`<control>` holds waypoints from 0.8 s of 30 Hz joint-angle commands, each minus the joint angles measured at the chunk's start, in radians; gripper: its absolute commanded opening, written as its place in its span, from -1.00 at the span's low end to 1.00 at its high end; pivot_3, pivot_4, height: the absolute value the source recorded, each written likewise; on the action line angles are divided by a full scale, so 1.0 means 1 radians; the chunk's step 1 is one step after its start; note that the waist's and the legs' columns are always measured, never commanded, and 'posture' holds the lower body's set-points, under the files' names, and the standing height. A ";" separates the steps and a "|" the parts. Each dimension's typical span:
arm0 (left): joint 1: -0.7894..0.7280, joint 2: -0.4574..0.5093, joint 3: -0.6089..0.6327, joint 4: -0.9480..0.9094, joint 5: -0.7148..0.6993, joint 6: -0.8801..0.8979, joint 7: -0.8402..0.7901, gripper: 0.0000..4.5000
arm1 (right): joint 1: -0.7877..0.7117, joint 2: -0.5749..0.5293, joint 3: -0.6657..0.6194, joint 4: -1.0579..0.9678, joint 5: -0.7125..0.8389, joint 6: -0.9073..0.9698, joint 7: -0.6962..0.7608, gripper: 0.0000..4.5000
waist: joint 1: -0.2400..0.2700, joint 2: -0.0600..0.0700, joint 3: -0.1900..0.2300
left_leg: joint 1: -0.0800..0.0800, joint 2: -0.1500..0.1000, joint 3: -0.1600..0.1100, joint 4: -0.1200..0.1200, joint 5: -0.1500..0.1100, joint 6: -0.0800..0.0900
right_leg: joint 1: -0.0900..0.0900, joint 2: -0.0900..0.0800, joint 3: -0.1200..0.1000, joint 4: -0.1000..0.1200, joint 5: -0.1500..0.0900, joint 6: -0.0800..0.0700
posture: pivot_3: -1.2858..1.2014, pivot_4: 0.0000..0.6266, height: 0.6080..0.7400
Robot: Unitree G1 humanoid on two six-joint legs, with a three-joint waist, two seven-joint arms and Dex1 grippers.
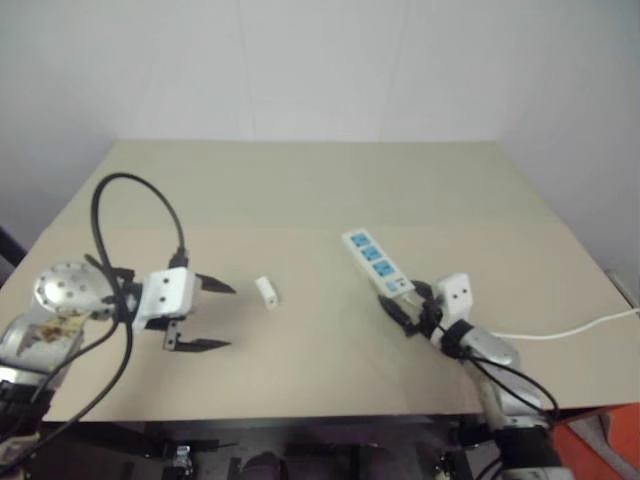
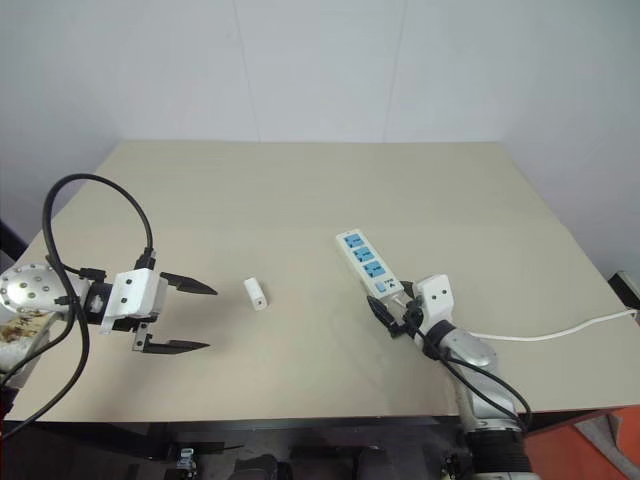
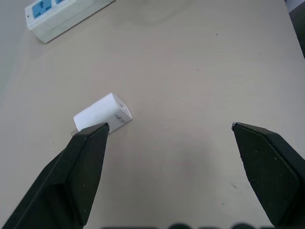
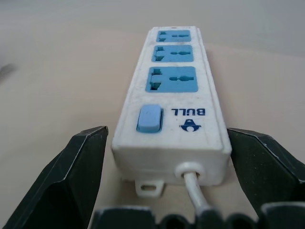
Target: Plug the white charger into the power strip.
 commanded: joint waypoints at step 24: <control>-0.035 -0.011 0.005 -0.022 0.002 0.005 0.018 1.00 | -0.025 0.002 -0.029 0.073 0.042 -0.114 0.007 0.51 | -0.018 -0.001 -0.001 | 0.002 0.000 -0.003 0.000 0.000 0.000 | 0.002 -0.001 0.000 0.000 0.000 0.000 | 0.03 -0.52 1.00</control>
